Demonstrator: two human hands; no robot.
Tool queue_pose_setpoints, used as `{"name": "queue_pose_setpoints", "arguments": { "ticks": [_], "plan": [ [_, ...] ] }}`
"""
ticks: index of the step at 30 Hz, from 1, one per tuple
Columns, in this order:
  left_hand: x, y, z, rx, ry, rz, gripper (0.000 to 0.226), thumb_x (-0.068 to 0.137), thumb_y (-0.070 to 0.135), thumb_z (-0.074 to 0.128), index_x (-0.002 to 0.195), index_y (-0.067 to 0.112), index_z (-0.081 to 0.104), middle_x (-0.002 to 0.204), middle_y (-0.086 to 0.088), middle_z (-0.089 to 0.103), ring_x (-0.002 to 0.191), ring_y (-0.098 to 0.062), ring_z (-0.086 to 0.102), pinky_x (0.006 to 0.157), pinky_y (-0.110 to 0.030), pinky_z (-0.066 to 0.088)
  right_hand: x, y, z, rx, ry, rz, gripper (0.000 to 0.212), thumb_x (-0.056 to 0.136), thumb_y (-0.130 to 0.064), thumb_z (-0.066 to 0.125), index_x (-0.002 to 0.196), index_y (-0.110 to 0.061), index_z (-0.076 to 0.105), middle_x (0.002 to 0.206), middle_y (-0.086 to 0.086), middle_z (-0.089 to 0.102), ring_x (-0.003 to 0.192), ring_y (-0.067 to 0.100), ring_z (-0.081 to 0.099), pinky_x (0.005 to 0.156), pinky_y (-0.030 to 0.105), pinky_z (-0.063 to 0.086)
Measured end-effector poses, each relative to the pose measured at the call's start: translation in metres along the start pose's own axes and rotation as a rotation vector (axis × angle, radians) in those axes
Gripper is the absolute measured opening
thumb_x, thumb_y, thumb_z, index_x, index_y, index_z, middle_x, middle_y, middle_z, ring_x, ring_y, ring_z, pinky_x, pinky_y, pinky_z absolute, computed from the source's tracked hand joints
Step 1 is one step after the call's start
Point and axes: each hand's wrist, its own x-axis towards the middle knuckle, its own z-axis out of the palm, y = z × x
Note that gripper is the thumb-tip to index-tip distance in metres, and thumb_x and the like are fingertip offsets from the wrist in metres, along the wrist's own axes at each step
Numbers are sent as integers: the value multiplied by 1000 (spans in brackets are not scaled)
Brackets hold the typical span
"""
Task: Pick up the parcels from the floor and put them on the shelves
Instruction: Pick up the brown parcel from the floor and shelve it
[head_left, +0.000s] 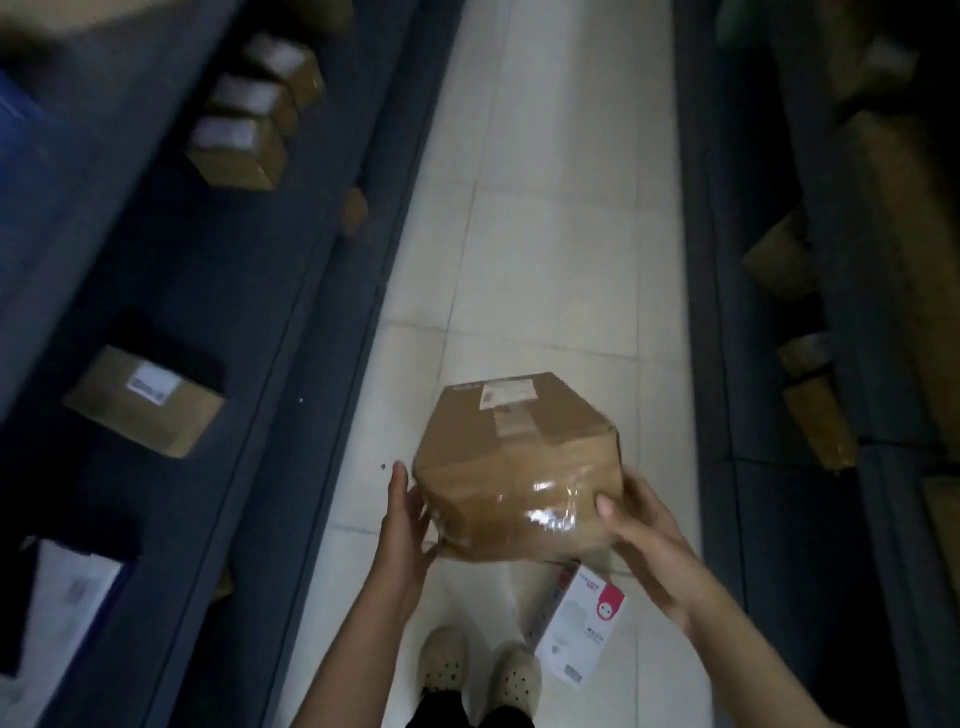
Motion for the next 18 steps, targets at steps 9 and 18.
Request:
{"name": "queue_pose_setpoints", "arguments": {
  "ticks": [9,18],
  "plan": [
    [-172,66,2,-9,-206,37,50,91,58,41,132,32,55,125,0,65,115,-23,57,94,-45,46,-169,-113,31,-153,-140,-214,88,56,-18,88,133,-39,49,134,-20,60,120,1,59,87,17,53],
    [-240,90,1,21,-400,307,83,66,51,79,137,17,56,129,-14,67,120,-34,60,78,-38,58,-257,-118,51,-82,-12,-258,105,39,-57,90,132,-23,55,130,-2,66,114,17,66,87,34,57]
  ]
}}
